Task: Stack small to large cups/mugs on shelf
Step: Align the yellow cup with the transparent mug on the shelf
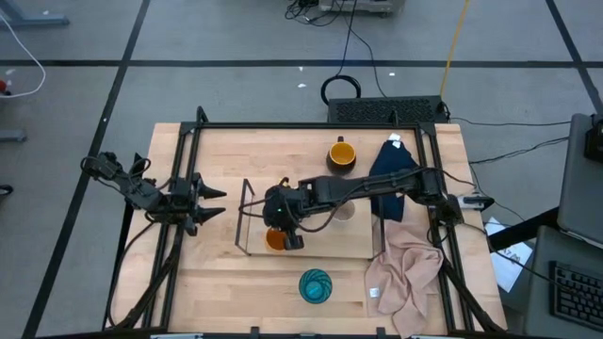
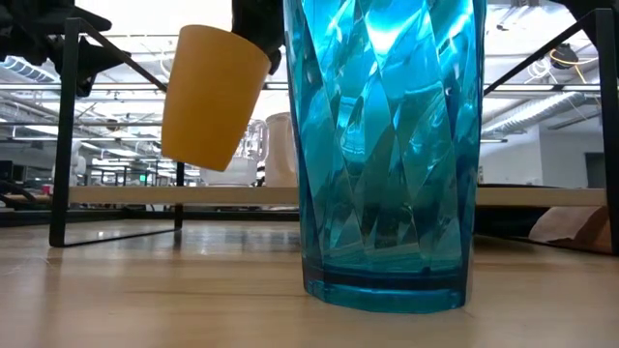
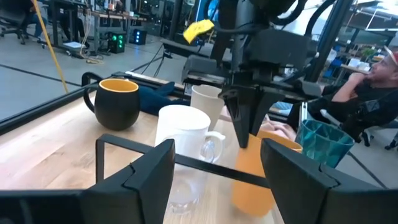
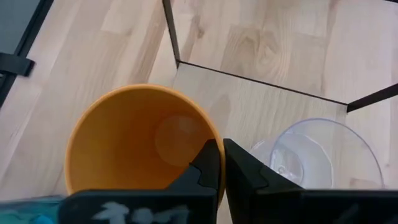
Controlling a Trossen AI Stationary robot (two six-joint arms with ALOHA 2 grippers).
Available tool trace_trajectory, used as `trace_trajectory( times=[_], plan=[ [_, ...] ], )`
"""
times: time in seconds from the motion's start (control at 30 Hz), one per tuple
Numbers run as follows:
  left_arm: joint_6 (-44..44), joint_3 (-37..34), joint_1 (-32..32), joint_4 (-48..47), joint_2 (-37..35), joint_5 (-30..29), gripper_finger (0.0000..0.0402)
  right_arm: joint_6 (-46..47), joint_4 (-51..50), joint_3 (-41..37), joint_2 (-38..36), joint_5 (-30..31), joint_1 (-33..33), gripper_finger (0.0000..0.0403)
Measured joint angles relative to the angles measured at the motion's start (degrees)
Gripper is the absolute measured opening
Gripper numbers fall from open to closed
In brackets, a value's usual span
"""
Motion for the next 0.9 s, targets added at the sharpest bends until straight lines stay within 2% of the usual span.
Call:
trace_trajectory(
  times=[0.9],
  plan=[
    [-0.2,0.0,0.0,-0.4,0.0,0.6,0.0237,0.1,-2.6,0.0,0.0,1.4,0.0,0.0012]
  ],
)
